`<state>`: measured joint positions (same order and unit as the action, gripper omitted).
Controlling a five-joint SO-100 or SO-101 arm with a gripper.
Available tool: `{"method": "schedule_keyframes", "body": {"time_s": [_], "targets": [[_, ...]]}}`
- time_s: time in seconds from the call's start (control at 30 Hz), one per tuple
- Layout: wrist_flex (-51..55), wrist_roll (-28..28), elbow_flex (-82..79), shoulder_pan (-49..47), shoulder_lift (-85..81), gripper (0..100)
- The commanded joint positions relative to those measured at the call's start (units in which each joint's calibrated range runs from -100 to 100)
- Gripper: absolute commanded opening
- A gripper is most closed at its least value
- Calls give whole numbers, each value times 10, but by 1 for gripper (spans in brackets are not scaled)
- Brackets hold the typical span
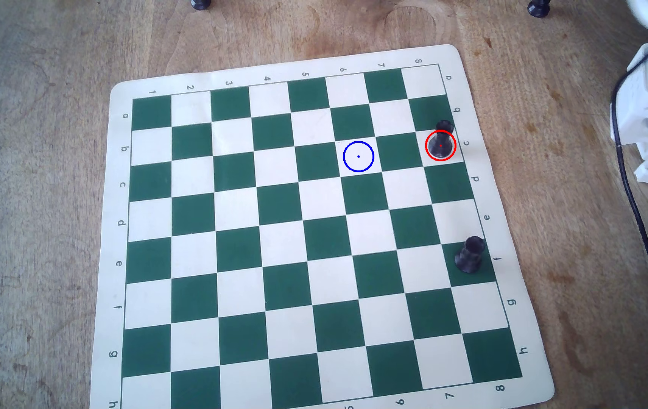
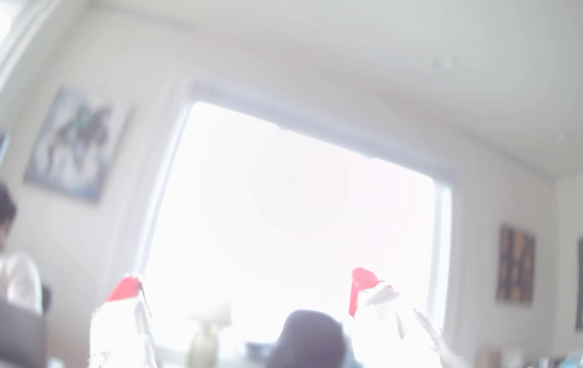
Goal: Move the chess piece from red to blue
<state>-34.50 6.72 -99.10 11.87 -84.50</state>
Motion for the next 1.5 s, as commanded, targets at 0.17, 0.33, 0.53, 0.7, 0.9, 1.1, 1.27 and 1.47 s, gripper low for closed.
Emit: {"method": "schedule_keyframes", "body": {"time_s": [0.17,0.33,0.53,0.7,0.9,1.1,1.27,1.47], "targets": [[599,-55,253,31,-24,36],[872,-107,439,12,84,33],[1109,-148,558,-68,138,30],[1226,-191,589,-168,202,27],[1203,-190,510,-138,224,26],[1088,-189,381,-119,260,26],[1040,-146,356,-104,327,23],[967,-143,344,-100,346,24]]}}
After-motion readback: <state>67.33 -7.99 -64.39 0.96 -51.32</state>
